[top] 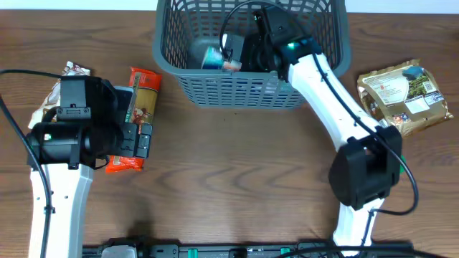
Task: Pack container
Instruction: 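Lift the Kleenex pack with right gripper and drop it into basket, then move right gripper to the gold foil pouch and grasp it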
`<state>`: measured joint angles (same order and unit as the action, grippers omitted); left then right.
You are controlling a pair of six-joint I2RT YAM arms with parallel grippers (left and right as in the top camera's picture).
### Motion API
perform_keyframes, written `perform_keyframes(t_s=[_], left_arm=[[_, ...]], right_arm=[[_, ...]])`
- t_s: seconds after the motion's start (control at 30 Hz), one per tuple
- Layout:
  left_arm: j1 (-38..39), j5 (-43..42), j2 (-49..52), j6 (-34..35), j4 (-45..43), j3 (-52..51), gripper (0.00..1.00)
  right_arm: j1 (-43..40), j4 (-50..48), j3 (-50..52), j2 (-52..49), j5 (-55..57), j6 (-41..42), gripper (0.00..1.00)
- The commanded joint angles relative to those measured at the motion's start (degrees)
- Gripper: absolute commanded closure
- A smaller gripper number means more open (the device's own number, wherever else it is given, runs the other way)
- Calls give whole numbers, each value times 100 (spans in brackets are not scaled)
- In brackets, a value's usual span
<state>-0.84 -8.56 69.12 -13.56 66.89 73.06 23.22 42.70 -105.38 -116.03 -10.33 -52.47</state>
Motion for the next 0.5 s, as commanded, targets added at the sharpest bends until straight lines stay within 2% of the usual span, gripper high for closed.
perform_keyframes(t_s=[0.0, 0.1, 0.17, 0.23, 0.3, 0.4, 0.47], left_arm=[[28, 63, 0, -33, 17, 118, 2], [28, 63, 0, -33, 15, 118, 2], [28, 63, 0, -33, 17, 118, 1], [28, 63, 0, -33, 15, 116, 1], [28, 63, 0, -33, 17, 118, 2], [28, 61, 0, -33, 15, 118, 2], [28, 61, 0, -31, 15, 118, 1]], right_arm=[[-61, -103, -129, 636, -37, 376, 30], [-133, -293, -155, 1036, 125, 1010, 22], [-223, -549, -160, 1384, 509, 1784, 18], [-376, -708, -188, 1731, 962, 2457, 8], [-595, -780, -210, 2059, 1453, 3187, 8], [-1196, -498, -243, 2597, 2651, 5108, 7], [-1720, 212, -243, 2911, 3259, 6653, 5]])
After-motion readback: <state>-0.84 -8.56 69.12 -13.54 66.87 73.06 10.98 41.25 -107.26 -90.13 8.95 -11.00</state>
